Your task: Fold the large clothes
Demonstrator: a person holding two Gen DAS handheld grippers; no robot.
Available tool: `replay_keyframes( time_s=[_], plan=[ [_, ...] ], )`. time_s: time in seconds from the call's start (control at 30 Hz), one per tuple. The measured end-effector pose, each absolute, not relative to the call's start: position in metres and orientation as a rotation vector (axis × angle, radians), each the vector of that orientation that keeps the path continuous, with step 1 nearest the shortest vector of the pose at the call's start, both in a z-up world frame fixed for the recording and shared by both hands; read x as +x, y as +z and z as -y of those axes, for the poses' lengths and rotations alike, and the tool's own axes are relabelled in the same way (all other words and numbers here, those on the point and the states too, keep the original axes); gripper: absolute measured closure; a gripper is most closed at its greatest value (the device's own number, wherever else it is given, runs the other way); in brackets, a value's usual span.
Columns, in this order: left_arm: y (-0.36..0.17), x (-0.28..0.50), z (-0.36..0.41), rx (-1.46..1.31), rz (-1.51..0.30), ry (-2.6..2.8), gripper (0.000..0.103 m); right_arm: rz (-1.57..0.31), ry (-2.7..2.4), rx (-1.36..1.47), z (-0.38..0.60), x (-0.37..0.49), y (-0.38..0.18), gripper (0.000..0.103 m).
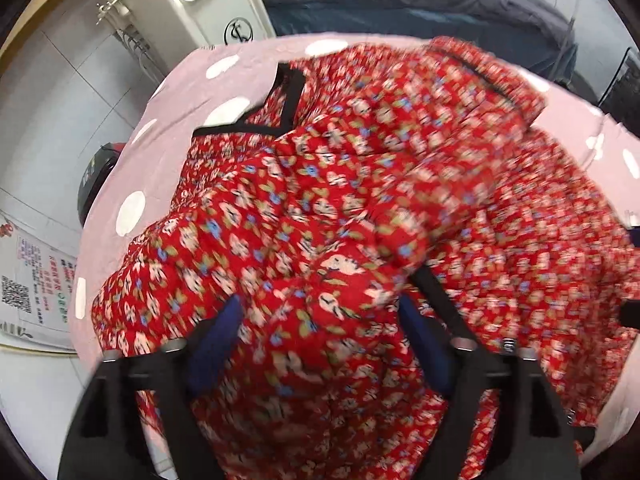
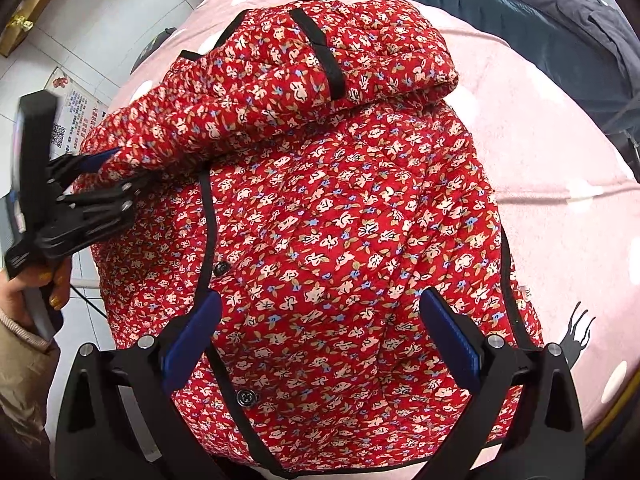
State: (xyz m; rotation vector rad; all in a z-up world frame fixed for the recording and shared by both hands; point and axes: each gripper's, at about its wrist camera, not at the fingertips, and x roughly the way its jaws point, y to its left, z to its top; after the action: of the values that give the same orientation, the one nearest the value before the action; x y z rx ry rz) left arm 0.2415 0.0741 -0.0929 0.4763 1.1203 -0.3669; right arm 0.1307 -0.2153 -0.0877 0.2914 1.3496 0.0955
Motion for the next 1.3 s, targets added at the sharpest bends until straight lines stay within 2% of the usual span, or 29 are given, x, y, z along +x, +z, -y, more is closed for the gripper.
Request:
replay_keyframes(
  time_s=[0.03,0.1,0.37,0.67,0.9,1.0,1.13,1.3],
  plan=[
    [-0.087,0.234,-0.082,0.465,-1.107,-0.365,0.010,-1.348,0.098,0.288,0.214,0.132,-0.088,0.006],
    [-0.075,0.229,-0.088,0.434,-1.087,-0.368,0.008,-1.346,0.104,0.276,0.212,0.136,-0.089,0.006],
    [-0.049,0.208,-0.125,0.355,-1.030,-0.276,0.006,-1.274,0.089,0.255,0.212,0.161,-0.081,0.006],
    [-0.086,0.208,-0.173,0.343,-1.157,-0.122,0.005,-1.236,0.056,0.378,0.231,0.194,-0.083,0.006],
    [-0.154,0.219,-0.192,0.358,-1.385,-0.006,0.005,-1.274,0.048,0.443,0.234,0.200,-0.092,0.006],
    [-0.133,0.214,-0.202,0.241,-1.327,-0.021,0.006,-1.264,0.040,0.446,0.238,0.196,-0.090,0.006],
    [-0.101,0.201,-0.210,0.248,-1.213,0.009,0.006,-1.251,0.033,0.442,0.247,0.194,-0.090,0.006],
    [-0.095,0.191,-0.230,0.171,-1.197,0.063,0.006,-1.201,0.020,0.500,0.261,0.200,-0.092,0.006]
  ],
)
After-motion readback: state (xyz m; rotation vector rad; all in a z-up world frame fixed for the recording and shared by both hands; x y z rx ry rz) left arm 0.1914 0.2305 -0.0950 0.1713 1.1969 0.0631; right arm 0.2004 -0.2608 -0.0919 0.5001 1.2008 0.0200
